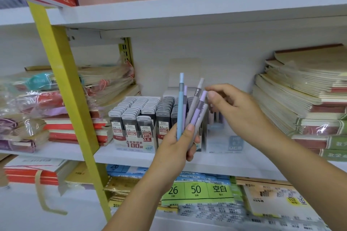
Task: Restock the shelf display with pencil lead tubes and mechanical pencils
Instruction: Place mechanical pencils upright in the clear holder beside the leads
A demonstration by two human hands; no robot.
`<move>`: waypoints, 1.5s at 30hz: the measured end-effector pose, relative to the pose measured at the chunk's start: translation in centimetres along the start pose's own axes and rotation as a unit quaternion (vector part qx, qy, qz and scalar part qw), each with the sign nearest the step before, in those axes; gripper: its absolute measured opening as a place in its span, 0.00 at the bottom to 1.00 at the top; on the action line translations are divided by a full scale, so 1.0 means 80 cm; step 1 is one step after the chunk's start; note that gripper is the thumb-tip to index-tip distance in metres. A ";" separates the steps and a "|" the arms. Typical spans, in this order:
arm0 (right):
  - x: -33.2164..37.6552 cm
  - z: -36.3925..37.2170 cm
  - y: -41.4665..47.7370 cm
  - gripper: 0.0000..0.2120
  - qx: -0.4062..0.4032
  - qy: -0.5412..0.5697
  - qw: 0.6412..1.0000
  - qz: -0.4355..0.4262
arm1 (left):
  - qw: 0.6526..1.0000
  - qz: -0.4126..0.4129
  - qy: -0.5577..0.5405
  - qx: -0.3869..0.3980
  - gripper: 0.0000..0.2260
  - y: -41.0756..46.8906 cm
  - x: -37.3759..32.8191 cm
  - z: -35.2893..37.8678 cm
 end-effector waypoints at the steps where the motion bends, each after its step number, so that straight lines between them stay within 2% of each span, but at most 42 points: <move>1: 0.001 0.005 -0.003 0.05 0.019 0.054 0.997 0.042 | 1.000 0.003 0.002 0.006 0.12 -0.001 -0.001 0.002; 4: -0.001 0.010 -0.004 0.03 0.041 0.097 0.990 0.095 | 1.000 0.003 0.004 0.012 0.13 -0.003 -0.001 0.007; 6: -0.008 0.003 0.002 0.04 0.014 0.127 0.984 0.127 | 1.000 -0.005 0.001 0.006 0.17 -0.003 0.001 0.007; 8: -0.015 -0.015 0.014 0.03 -0.034 0.178 0.973 0.145 | 1.000 -0.009 -0.001 0.007 0.16 -0.003 0.002 0.007; 11: -0.021 -0.061 0.037 0.04 -0.144 0.220 0.958 0.114 | 1.000 -0.009 0.010 -0.006 0.11 -0.001 0.002 0.005; 13: -0.022 -0.086 0.047 0.03 -0.177 0.184 0.965 0.060 | 0.999 -0.012 0.016 -0.025 0.11 0.002 0.004 0.000; 17: -0.033 -0.072 0.043 0.07 -0.076 0.011 0.997 0.002 | 0.999 -0.012 0.021 -0.043 0.10 0.006 0.004 -0.002; 20: -0.045 -0.054 0.030 0.03 -0.023 -0.053 0.998 0.000 | 0.999 -0.012 0.018 -0.045 0.11 0.008 0.005 -0.001; 27: -0.044 -0.043 0.027 0.08 -0.010 -0.101 0.994 -0.036 | 0.998 -0.021 0.015 -0.048 0.09 0.009 0.012 -0.002; 32: -0.047 -0.038 0.032 0.16 -0.047 -0.179 0.978 -0.092 | 0.999 -0.021 0.007 -0.048 0.09 0.008 0.011 0.001; 37: -0.056 -0.025 0.027 0.15 -0.039 -0.249 0.956 -0.150 | 0.999 -0.018 0.000 -0.042 0.09 0.007 0.007 0.004; 40: -0.053 -0.022 0.026 0.11 -0.037 -0.258 0.956 -0.134 | 0.999 -0.019 0.001 -0.041 0.09 0.006 0.005 0.004; 42: -0.044 -0.026 0.019 0.05 -0.061 -0.234 0.964 -0.111 | 0.999 -0.014 -0.001 -0.040 0.09 0.005 0.003 0.006; 43: -0.039 -0.030 0.012 0.02 -0.073 -0.200 0.973 -0.093 | 0.999 -0.011 -0.001 -0.039 0.09 0.005 0.002 0.007; 45: -0.030 -0.031 -0.008 0.03 -0.066 -0.083 0.994 -0.030 | 0.999 -0.005 -0.004 -0.034 0.09 0.004 0.000 0.010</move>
Point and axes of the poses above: each hand's wrist, its own y-axis towards the middle knuckle, its own z-axis out of the palm, x = y × z, the point moved 7 cm from there along y, towards the middle knuckle, and after that the axes turned 14 degrees about -x, right-handed, at the moved point
